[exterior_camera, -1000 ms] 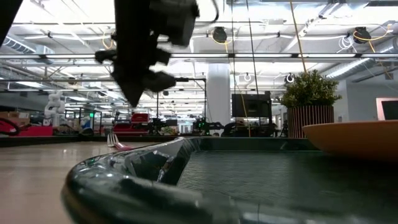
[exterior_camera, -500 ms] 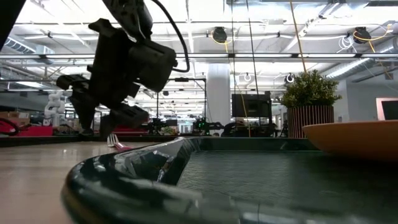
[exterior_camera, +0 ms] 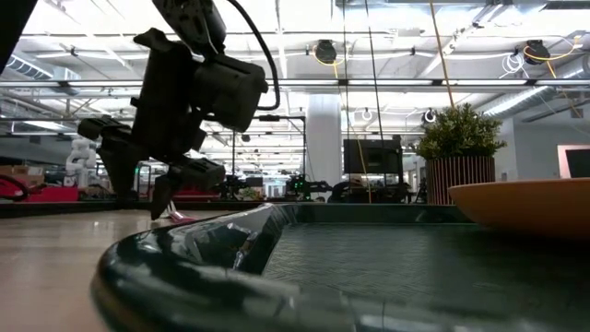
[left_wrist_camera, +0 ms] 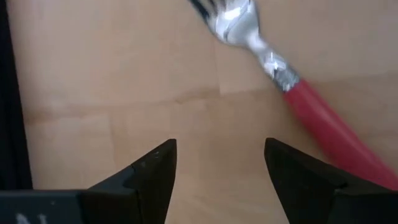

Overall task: Pick and place plate/cup/fork/spoon on tray
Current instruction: Put the pink fork on the left side of the orange plate

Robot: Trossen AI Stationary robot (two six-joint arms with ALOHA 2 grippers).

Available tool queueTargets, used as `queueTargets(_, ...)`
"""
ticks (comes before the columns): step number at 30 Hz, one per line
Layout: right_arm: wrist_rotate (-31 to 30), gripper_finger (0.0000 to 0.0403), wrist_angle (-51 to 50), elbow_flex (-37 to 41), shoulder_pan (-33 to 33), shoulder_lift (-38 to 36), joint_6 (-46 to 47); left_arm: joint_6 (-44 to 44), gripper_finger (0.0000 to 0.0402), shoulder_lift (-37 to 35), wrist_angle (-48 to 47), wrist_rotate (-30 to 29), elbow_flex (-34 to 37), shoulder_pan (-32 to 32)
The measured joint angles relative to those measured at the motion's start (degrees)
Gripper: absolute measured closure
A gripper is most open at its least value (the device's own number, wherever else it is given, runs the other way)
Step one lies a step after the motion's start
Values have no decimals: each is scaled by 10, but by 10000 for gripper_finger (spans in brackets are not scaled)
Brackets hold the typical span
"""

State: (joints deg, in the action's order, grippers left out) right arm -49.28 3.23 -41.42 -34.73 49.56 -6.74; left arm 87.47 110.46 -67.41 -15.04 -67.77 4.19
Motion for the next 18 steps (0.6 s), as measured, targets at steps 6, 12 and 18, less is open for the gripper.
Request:
queueTargets(6,0,167,0,23,6,0,-6,46,156,-60,-5,-7,0,0)
queueTargets(12,0,167,28,26,6,0,-31,107,156,-106,21,-100,-1,1)
queueTargets(18,0,167,104,26,6,0,-53,119,156,-82,48,-108,3,-5)
